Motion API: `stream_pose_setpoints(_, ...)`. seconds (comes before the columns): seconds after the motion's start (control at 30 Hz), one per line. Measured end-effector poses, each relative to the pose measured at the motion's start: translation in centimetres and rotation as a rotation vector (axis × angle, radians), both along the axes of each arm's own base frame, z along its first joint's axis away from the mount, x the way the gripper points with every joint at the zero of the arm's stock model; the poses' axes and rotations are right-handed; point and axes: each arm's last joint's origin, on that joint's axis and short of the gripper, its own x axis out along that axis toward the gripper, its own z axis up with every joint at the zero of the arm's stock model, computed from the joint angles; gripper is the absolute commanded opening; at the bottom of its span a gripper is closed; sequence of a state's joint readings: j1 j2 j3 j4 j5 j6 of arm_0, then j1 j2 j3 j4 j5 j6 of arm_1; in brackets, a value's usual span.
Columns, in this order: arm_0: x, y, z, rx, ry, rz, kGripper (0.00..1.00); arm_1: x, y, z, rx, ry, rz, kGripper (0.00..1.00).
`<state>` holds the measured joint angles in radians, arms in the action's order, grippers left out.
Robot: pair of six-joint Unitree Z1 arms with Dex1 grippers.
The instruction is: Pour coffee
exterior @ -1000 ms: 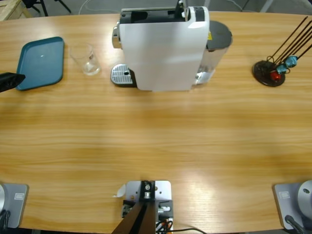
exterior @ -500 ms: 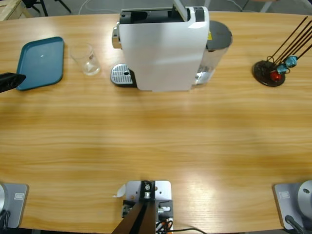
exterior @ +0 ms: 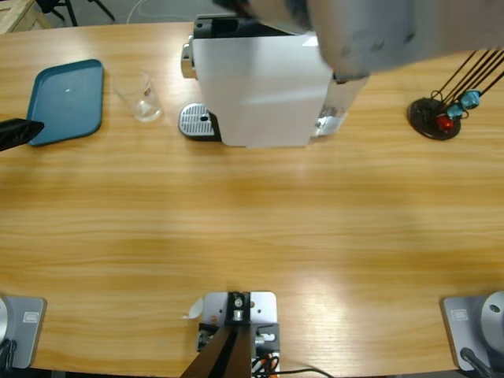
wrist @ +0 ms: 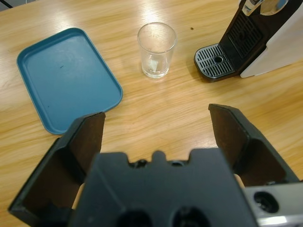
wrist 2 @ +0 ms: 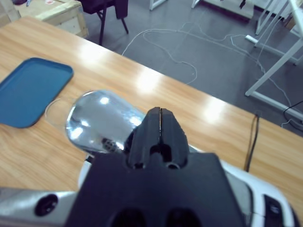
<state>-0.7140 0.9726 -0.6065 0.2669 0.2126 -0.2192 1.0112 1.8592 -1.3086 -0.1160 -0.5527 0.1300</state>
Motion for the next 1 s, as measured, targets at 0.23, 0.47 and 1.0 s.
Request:
stream_pose_setpoints(0.23, 0.0, 0.0, 0.0, 0.0, 0.0, 0.0, 0.964, -0.2, -0.1, -0.8, 0.066, 0.009, 0.003, 0.0)
stream_pose_setpoints(0.47, 0.0, 0.0, 0.0, 0.0, 0.0, 0.0, 0.964, -0.3, -0.3, -1.6, 0.106, 0.018, 0.0, 0.0)
stream_pose_setpoints(1.0, 0.0, 0.0, 0.0, 0.0, 0.0, 0.0, 0.959, -0.9, -0.6, -3.0, 0.177, 0.048, 0.021, 0.0)
